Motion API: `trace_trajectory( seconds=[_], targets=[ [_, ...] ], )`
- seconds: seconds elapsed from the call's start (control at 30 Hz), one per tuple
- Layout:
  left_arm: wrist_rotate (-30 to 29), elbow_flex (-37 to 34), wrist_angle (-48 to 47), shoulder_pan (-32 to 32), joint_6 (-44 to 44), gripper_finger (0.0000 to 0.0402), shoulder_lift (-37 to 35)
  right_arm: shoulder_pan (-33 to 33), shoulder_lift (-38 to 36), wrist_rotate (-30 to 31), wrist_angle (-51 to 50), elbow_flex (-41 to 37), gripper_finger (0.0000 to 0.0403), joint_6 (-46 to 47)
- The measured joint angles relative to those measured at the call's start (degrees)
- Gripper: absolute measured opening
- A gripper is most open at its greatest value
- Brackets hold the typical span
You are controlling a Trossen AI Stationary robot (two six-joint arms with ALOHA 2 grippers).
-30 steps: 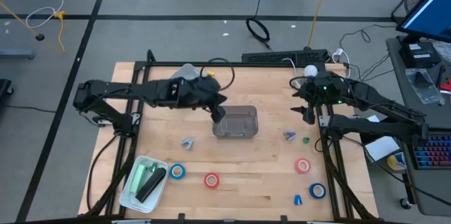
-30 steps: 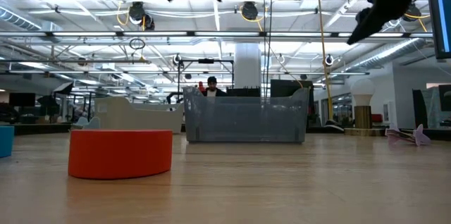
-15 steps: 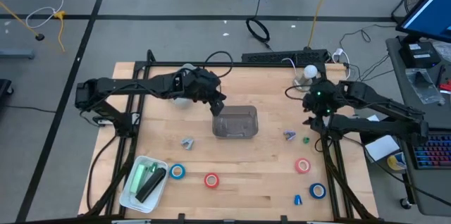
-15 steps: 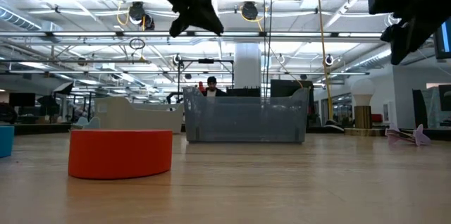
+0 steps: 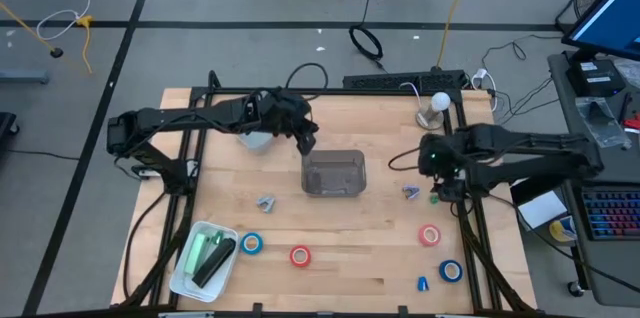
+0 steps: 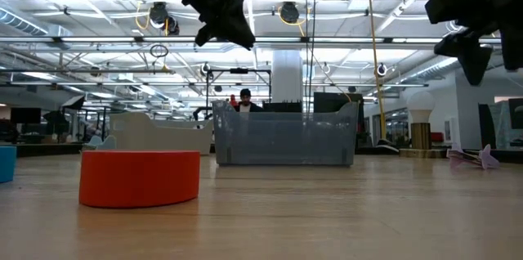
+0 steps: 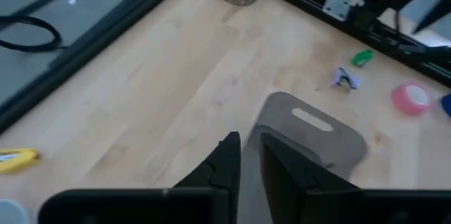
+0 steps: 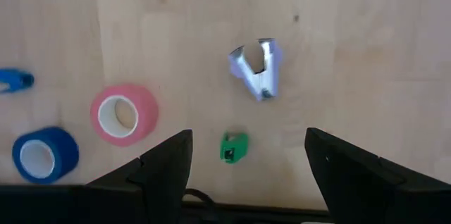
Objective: Pick and place Stapler, Stapler remover, tape
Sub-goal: Put the green stapler into the white bin
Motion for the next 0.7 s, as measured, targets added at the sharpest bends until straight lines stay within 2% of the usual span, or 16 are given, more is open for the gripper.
trace_trajectory(
  seconds=[0.17,0.33,0.43,0.57,0.7],
  targets=[
    [-1.58,-0.39,0.77,0.85,1.92,0.0071,0.00,3.70,3.67,0.08,-0.39,0.00,0.0267,1.18],
    [-2.05,-5.02,4.87,0.79,0.85,0.0072,-0.02,6.28,6.30,4.29,-1.18,-0.02,0.0267,4.52],
    [-1.48,-7.07,5.10,0.80,-0.37,0.0072,-0.02,7.21,7.03,4.60,-1.70,-0.31,0.0267,8.01],
    [-1.47,-8.41,5.04,0.72,-0.96,0.0072,-0.02,8.90,6.97,4.28,-4.28,-3.67,0.0267,15.83],
    [-1.42,-8.41,7.06,1.10,0.75,0.0072,-0.02,11.25,6.70,4.31,-2.45,-6.96,0.0267,18.77]
  ],
)
